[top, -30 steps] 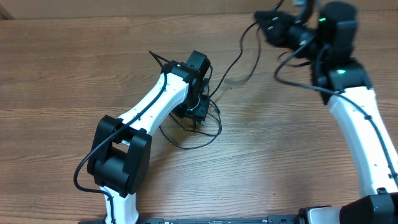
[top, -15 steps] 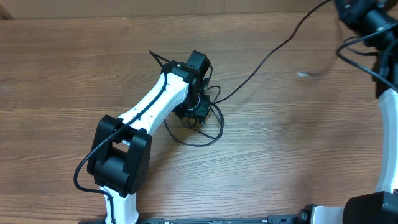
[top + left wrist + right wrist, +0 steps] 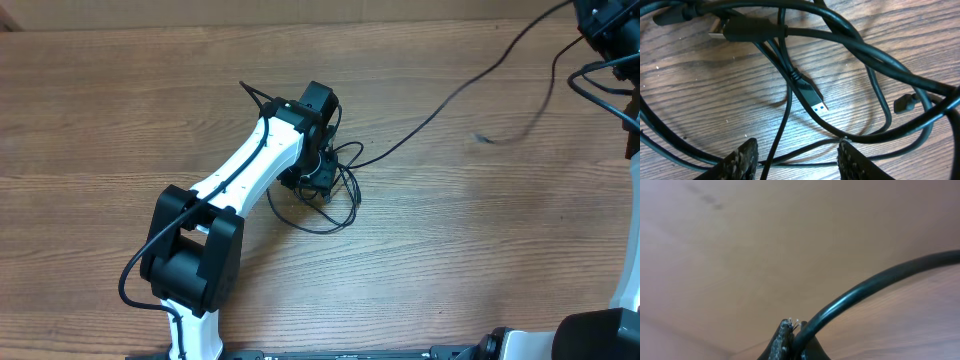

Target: Untangle cables

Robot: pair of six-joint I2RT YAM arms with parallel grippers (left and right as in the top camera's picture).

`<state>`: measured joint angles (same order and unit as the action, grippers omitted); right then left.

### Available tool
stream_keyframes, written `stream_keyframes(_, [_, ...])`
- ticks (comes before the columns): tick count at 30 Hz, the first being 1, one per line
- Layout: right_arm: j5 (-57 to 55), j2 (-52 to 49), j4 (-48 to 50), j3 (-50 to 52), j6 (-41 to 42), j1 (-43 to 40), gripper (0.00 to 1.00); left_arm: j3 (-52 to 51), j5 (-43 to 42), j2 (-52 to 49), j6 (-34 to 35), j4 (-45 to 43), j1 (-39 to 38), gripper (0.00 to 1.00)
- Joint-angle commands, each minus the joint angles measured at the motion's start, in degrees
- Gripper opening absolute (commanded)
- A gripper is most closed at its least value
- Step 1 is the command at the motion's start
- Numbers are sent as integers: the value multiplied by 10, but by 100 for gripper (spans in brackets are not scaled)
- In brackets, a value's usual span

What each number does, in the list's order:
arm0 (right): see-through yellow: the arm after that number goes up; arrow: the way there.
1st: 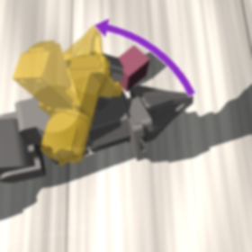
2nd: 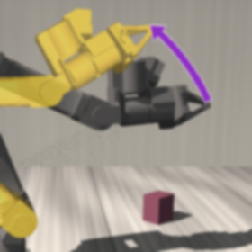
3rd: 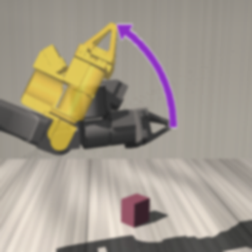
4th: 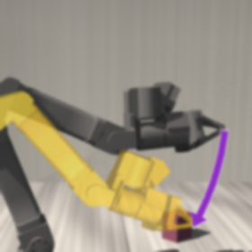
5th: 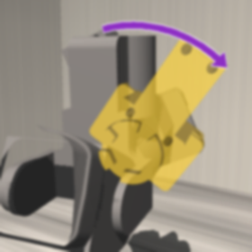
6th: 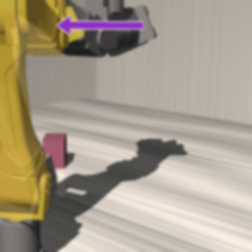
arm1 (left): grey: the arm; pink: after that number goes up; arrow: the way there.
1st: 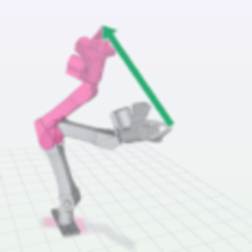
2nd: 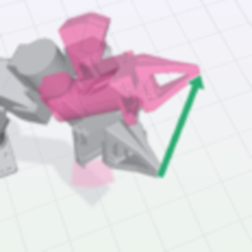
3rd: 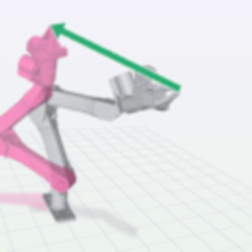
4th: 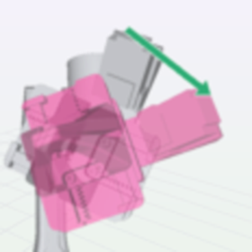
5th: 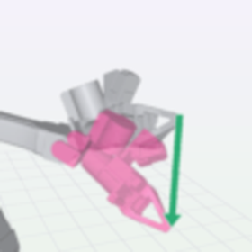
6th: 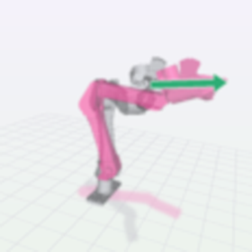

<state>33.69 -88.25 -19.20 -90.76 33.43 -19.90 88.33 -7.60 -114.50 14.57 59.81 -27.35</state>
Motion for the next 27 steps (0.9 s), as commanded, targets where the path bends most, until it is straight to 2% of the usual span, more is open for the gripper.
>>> stream_keyframes(1, [-169, 11, -38, -17, -61, -4, 4, 9, 8, -5, -2, -1, 0, 52])
stream_keyframes(8, [-365, 2, -89, -17, -161, -6, 4, 9, 8, -5, -2, -1, 0, 52])
stream_keyframes(12, [-449, -5, -74, -17, -174, -21, 4, 9, 8, -5, -2, 0, 0, 52])
stream_keyframes(22, [-452, -7, 11, -17, -264, -123, 4, 9, 13, -5, -2, -2, 0, 53])
stream_keyframes(23, [-452, -8, 26, -17, -295, -142, 4, 9, 24, -5, -2, -2, 0, 53])
stream_keyframes(27, [-451, -9, 63, -17, -335, -170, 4, 9, 42, -5, -2, 3, 0, 44])
